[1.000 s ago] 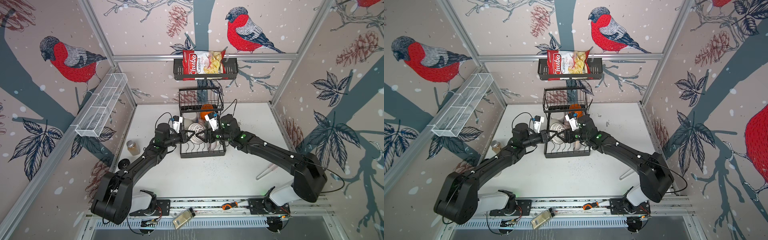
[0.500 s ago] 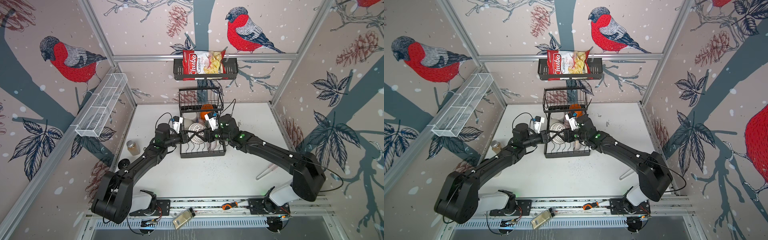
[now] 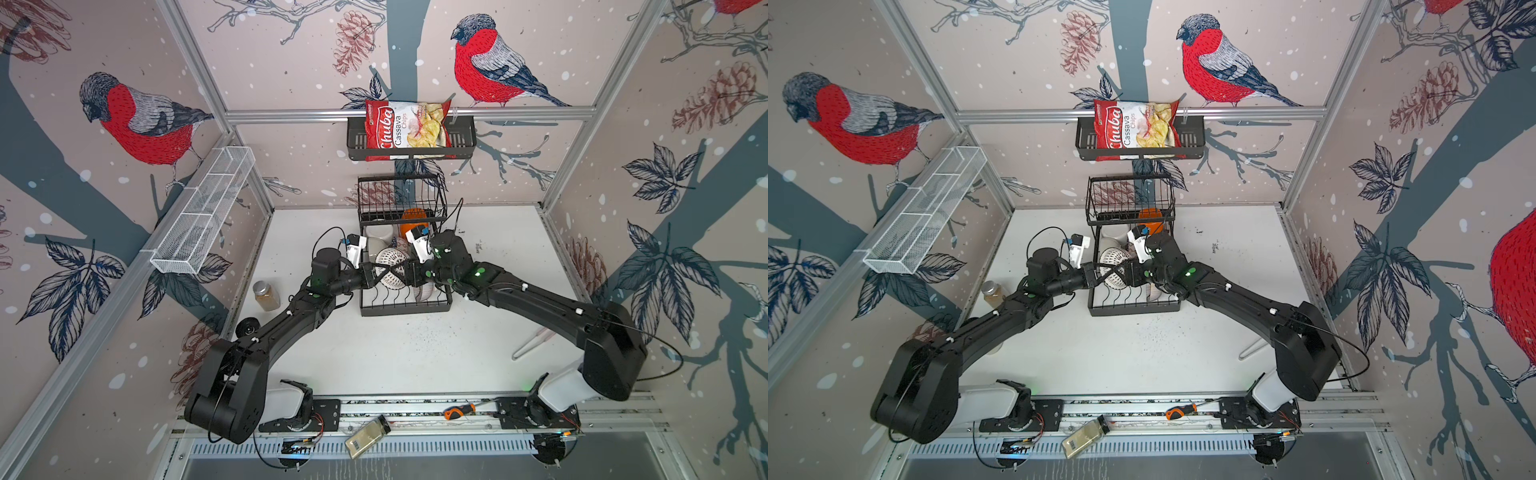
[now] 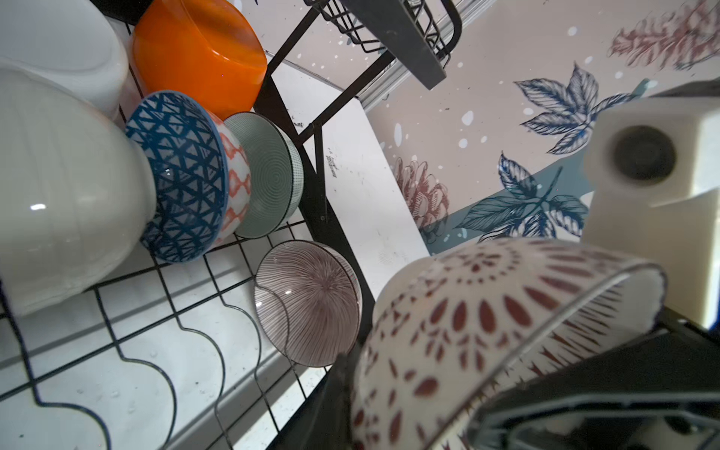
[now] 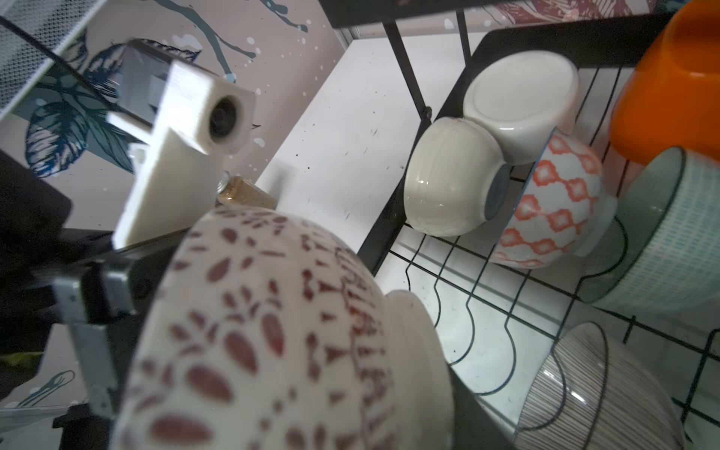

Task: Load the bowls into the dish rack

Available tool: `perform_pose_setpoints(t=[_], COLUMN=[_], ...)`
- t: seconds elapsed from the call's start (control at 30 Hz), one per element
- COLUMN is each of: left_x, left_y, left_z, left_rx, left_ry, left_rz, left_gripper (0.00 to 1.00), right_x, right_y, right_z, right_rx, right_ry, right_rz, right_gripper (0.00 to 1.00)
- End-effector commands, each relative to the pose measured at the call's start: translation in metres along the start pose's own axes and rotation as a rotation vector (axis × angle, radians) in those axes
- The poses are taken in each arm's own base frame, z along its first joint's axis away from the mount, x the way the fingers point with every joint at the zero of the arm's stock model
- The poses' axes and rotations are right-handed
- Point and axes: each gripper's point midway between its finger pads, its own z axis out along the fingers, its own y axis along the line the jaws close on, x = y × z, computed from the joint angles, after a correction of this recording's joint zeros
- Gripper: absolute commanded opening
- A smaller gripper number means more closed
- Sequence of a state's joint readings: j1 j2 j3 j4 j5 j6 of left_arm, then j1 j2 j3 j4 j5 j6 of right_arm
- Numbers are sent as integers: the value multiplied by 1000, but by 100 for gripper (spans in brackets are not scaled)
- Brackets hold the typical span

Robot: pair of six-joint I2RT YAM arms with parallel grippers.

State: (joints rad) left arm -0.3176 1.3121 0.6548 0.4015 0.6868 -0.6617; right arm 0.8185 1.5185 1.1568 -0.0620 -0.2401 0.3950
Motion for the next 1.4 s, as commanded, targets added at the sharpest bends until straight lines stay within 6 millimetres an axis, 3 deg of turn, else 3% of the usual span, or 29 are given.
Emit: perform_pose_setpoints(t=[0.0,0.13,0.4,0.63,0.87,1.37], left_x=[-7,-7,-11,-17,-26,-24], left_y=[-6,-9,-25,-45,-67,-77], left_z=[-3,-5,-6,-6,-10,-16], left_rx=[54,72,137,246,335,378], left_ry=[-27,-20,-4,15,10,18], left_rz=[-7,1,38,63,85,117], left_gripper=[0,0,0,0,0,0], right_x=[-11,-13,-11,-12,-13,-17], right_y=[19,23,1,8,18,29], right_z=[-11,-23,-35,-51,-58,-51], right_rx=[-101,-150,-126,-214,-283,-371], right_ry=[-26,-43,-48,-75,-83,-81], right_rz=[-48,-60,-48,-75,-117,-123], right_gripper=[64,72,78,86,86,84])
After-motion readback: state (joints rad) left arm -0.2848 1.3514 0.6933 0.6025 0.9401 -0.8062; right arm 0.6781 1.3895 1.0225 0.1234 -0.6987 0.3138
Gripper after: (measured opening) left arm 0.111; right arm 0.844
